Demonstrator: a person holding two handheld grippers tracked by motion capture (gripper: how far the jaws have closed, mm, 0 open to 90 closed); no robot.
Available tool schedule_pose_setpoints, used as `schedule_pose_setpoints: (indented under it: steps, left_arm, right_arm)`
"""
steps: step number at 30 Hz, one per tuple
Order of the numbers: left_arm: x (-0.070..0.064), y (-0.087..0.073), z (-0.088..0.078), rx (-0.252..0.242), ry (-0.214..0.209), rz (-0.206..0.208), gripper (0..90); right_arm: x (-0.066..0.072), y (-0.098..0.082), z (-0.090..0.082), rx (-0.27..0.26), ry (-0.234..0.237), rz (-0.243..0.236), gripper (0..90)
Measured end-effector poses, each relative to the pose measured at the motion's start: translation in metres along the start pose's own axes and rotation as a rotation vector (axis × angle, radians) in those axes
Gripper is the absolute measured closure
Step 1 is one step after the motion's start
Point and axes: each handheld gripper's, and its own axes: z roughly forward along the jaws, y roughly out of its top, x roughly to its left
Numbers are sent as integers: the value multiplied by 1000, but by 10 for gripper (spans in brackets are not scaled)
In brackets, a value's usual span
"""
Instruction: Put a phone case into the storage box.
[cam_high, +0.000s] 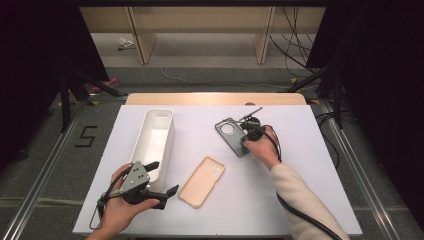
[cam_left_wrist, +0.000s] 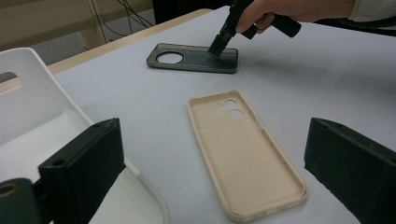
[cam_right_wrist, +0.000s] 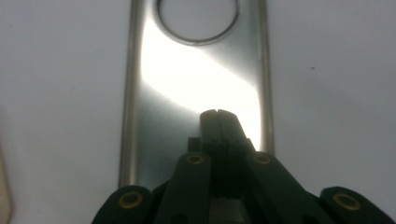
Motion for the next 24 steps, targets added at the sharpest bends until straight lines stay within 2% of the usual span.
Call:
schedule_pose_setpoints:
  steps: [4,5,6,8,11,15,21,24]
  left_arm:
    - [0,0,0,-3,0,2,44]
    - [0,0,0,-3,1,2,44]
    - [0,0,-1,-3,0,1,44]
    - [0,1,-1,-5,0,0,44]
    - [0,0,-1,-5,-1,0,45]
    - [0,1,-1,-5,-1,1,46]
    - [0,0,0,-3,-2,2,47]
    - [0,0,0,-3,-3,6,47]
  right_arm:
    - [17,-3,-2,25,48,-54,900]
    - [26,-3,-2,33,74,-71,900]
    - [26,-3,-2,33,74,-71,900]
    - [34,-3,-1,40,82,-101,900]
    - [42,-2,0,38,97,-110,900]
    - [47,-1,2,33,119,-101,900]
    - [48,-2,3,18,159,-83,900]
    - [49,-2,4,3,170,-89,900]
